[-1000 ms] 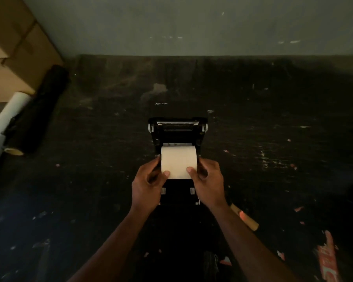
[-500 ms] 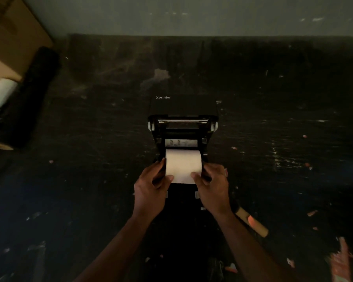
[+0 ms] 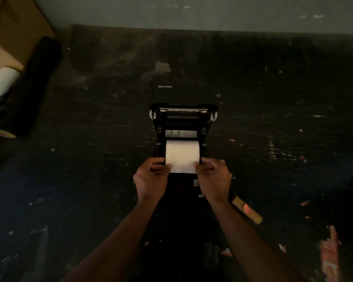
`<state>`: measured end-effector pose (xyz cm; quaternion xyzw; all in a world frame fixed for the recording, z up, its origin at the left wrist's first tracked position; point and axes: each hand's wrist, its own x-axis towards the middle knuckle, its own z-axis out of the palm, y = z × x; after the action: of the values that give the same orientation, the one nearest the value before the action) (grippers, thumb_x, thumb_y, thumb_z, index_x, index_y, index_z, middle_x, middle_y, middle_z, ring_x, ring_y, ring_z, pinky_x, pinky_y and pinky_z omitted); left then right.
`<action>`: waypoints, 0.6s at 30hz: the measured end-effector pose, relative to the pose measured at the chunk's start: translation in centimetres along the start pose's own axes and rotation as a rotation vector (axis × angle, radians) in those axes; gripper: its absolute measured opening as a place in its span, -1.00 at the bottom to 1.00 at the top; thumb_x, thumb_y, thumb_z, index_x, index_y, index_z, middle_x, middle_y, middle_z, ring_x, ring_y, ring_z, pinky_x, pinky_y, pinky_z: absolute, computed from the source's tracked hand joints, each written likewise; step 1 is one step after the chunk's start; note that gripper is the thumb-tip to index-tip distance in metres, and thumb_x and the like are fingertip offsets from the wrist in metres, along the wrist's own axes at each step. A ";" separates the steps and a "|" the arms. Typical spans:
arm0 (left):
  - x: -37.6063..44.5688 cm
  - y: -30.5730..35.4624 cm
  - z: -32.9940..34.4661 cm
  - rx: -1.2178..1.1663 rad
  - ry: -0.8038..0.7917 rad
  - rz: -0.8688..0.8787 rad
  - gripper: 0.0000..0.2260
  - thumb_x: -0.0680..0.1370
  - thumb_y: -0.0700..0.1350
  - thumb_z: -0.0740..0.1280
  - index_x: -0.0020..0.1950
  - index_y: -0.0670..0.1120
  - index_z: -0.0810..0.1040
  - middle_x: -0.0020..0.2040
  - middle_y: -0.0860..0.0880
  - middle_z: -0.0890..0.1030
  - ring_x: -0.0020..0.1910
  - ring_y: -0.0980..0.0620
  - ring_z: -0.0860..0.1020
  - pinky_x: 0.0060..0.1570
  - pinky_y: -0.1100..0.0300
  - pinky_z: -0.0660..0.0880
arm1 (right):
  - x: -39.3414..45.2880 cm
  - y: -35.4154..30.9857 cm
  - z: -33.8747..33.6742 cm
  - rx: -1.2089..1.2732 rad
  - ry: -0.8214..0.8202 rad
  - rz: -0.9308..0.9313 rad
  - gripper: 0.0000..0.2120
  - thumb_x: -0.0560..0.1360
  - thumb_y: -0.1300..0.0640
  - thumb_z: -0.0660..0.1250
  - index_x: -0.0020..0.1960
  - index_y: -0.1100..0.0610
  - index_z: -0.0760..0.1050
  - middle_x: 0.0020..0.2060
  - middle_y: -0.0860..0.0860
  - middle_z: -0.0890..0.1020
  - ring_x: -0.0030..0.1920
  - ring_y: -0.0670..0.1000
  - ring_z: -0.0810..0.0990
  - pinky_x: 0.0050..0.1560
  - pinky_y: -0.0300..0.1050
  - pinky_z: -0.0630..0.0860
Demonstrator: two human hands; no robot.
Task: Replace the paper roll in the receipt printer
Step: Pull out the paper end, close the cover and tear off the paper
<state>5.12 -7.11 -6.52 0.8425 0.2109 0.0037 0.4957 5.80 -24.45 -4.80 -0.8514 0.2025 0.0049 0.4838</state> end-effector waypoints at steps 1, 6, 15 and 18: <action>-0.1 -0.2 0.0 -0.040 0.003 -0.043 -0.77 0.46 -0.06 0.59 0.09 0.07 0.69 -0.12 0.13 0.74 -0.21 0.33 0.68 -0.29 0.52 0.53 | -0.2 0.0 0.0 0.014 0.011 0.012 -0.90 0.50 0.07 0.55 -0.02 -0.07 0.67 -0.24 -0.22 0.67 -0.21 -0.26 0.65 0.11 -0.11 0.61; 0.7 -0.7 -0.7 -0.272 -0.117 -0.285 -0.73 0.39 -0.04 0.65 0.02 0.08 0.68 -0.17 0.15 0.77 -0.21 0.15 0.76 -0.21 0.25 0.67 | 0.1 0.0 -0.5 0.251 -0.037 0.296 -0.86 0.40 0.18 0.62 -0.11 0.03 0.69 -0.20 -0.02 0.76 -0.22 -0.13 0.72 -0.06 -0.19 0.66; 3.4 -0.7 -2.5 -0.162 -0.404 -0.339 -0.88 0.41 -0.12 0.64 -0.11 -0.05 0.76 -0.24 -0.05 0.78 -0.31 0.14 0.72 -0.32 0.35 0.59 | 2.1 0.6 -1.8 0.084 -0.283 0.342 -0.87 0.36 0.19 0.66 -0.19 0.06 0.72 -0.20 0.03 0.77 -0.25 -0.08 0.66 -0.11 -0.18 0.59; 4.2 -0.8 -2.8 0.023 -0.408 -0.231 -0.89 0.38 -0.02 0.66 -0.17 0.07 0.77 -0.28 0.08 0.76 -0.34 0.20 0.66 -0.31 0.37 0.54 | 2.5 0.8 -1.5 -0.013 -0.289 0.302 -0.86 0.35 0.13 0.66 -0.24 -0.03 0.71 -0.25 -0.14 0.71 -0.21 -0.24 0.62 -0.19 -0.36 0.48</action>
<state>8.04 -2.94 -6.67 0.8016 0.2014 -0.2257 0.5156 7.52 -26.94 -5.20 -0.8050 0.2564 0.2009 0.4959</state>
